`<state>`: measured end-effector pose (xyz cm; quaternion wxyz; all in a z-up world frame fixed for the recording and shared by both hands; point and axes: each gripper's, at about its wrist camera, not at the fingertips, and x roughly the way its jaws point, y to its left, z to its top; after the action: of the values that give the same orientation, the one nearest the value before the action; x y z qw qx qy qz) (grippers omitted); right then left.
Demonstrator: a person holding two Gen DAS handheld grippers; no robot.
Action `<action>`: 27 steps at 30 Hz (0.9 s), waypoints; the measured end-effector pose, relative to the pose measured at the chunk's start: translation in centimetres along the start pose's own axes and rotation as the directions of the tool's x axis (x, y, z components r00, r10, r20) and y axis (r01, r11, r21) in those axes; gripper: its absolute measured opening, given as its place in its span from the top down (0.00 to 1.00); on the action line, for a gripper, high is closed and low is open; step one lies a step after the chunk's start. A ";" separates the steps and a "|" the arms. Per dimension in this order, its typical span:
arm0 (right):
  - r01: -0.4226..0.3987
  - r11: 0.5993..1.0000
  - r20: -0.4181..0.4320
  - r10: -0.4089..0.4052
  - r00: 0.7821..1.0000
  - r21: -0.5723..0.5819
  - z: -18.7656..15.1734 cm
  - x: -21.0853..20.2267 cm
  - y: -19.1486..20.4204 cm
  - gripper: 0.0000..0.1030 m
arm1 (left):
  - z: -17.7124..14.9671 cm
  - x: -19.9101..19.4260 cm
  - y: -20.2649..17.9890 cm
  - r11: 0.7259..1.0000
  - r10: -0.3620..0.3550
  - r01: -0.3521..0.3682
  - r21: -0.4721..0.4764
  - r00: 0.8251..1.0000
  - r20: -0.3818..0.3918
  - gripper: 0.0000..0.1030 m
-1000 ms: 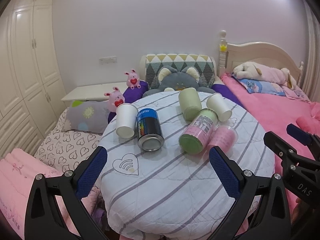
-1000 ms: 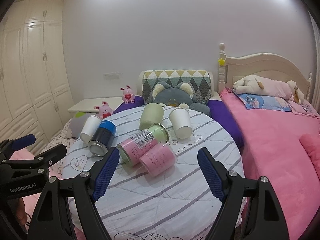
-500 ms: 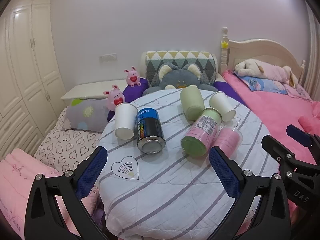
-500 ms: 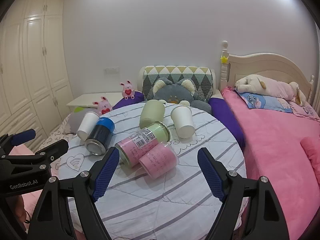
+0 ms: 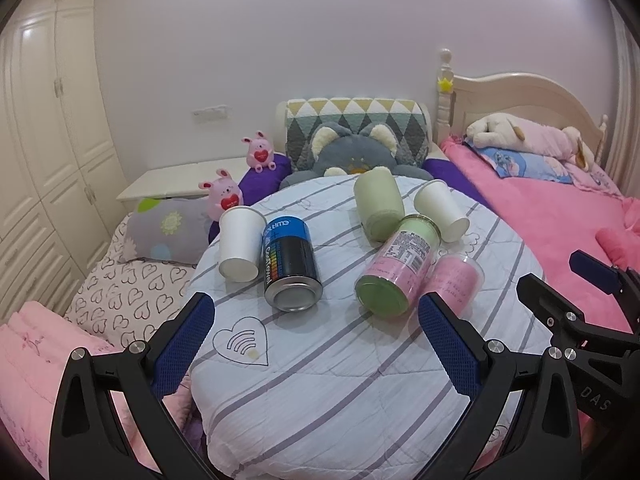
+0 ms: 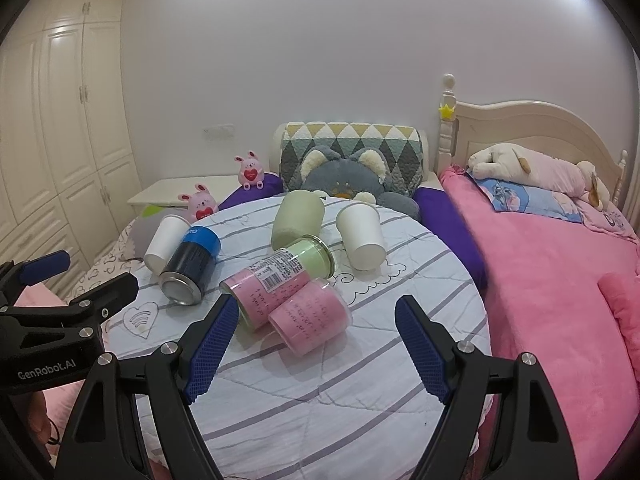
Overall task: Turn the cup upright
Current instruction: 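Move the right gripper toward the upside-down white paper cup, then close the right gripper around the white paper cup's body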
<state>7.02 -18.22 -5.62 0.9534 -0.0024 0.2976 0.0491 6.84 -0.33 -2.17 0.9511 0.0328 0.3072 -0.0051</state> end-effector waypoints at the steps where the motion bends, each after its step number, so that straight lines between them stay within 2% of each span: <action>1: 0.001 1.000 -0.001 -0.001 1.000 -0.001 0.0 0.1 0.0 0.20 | 0.0 0.1 0.0 1.000 0.001 -0.001 0.000 1.000 -0.002 0.00; 18: 0.014 0.999 -0.046 -0.013 0.999 0.029 0.6 2.5 -1.2 0.21 | 0.4 2.6 0.6 1.000 0.008 -0.009 -0.018 0.999 -0.052 0.00; 27: 0.034 0.999 -0.093 -0.033 0.995 0.011 1.4 6.3 -2.8 0.21 | 2.0 6.6 -0.8 1.000 -0.013 0.012 -0.015 0.995 -0.102 0.00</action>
<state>13.28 -20.37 -8.10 0.9392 -0.0037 0.3420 0.0311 13.35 -1.24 -4.42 0.9343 0.0244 0.3556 -0.0072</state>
